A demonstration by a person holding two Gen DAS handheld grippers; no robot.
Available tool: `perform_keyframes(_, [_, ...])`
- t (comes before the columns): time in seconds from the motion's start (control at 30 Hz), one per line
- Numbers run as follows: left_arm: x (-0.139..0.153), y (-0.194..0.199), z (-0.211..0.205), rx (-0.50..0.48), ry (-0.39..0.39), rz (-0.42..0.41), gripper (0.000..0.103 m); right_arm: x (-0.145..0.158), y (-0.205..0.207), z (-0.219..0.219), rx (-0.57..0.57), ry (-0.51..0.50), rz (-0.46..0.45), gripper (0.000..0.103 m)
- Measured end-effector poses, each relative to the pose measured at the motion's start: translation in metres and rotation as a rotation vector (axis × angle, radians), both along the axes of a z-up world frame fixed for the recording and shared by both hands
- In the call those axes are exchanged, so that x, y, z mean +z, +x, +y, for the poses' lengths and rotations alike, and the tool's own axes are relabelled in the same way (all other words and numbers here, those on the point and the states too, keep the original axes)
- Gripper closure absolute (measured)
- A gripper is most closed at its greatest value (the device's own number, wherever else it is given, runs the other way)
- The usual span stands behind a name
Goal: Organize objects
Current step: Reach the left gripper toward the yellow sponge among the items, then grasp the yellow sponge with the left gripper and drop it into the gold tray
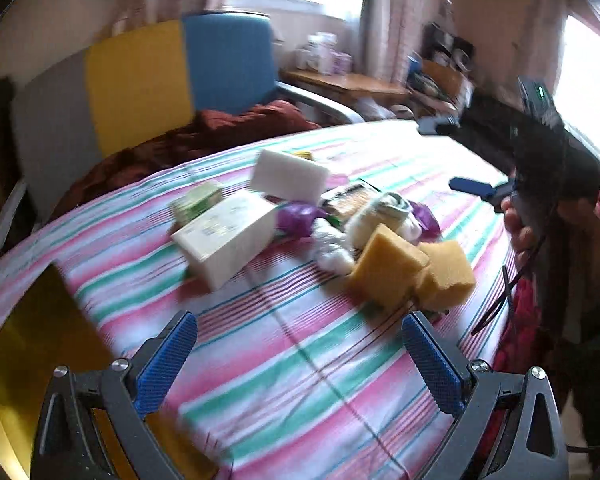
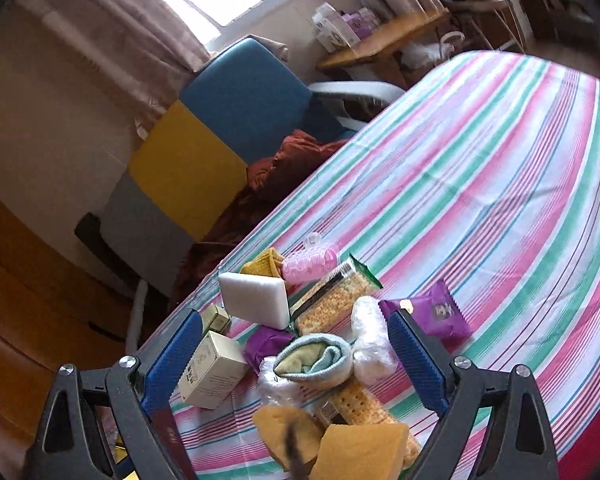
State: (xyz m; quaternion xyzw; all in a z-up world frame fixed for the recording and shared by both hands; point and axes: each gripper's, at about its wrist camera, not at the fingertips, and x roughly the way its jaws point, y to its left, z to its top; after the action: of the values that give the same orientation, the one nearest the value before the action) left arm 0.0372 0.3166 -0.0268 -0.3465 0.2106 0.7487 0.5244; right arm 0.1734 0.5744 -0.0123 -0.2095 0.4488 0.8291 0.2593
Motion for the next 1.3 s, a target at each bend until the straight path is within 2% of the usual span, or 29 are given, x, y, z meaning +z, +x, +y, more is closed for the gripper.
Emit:
perform_keyframes(0.27, [-0.018, 0.018, 0.067, -0.27, -0.044, 0.016, 0.004, -0.007, -0.002, 0.004, 0.008, -0.044, -0.016, 0.007])
perform_keyframes(0.43, [-0.03, 0.024, 0.094, -0.347, -0.062, 0.013, 0.008, -0.011, -0.004, 0.005, 0.016, -0.057, -0.031, 0.007])
perform_keyframes(0.53, [-0.038, 0.024, 0.105, -0.373, -0.075, -0.013, 0.019, -0.013, -0.006, 0.007, 0.019, -0.068, -0.037, 0.007])
perform_keyframes(0.57, [-0.041, 0.023, 0.109, -0.375, -0.077, -0.027, 0.022, -0.013, -0.007, 0.007, 0.02, -0.071, -0.041, 0.007])
perform_keyframes(0.63, [-0.047, 0.021, 0.116, -0.379, -0.075, -0.061, 0.036, -0.014, -0.008, 0.007, 0.021, -0.075, -0.047, 0.007])
perform_keyframes(0.67, [-0.05, 0.019, 0.118, -0.376, -0.075, -0.084, 0.047, -0.015, -0.008, 0.007, 0.022, -0.075, -0.05, 0.007])
perform_keyframes(0.8, [-0.05, 0.014, 0.108, -0.342, -0.044, -0.128, 0.049, -0.016, -0.01, 0.006, 0.023, -0.073, -0.07, 0.007])
perform_keyframes(0.97, [-0.039, 0.008, 0.068, -0.247, 0.001, -0.165, 0.049, -0.019, -0.017, 0.004, 0.045, -0.071, -0.127, 0.007])
perform_keyframes(1.1, [-0.027, 0.004, 0.03, -0.172, 0.03, -0.178, 0.048, -0.025, -0.032, -0.007, 0.125, -0.071, -0.267, 0.007])
perform_keyframes(1.3, [-0.008, -0.002, -0.021, -0.107, 0.091, -0.173, 0.048, -0.013, -0.04, -0.025, 0.277, 0.078, -0.55, 0.007])
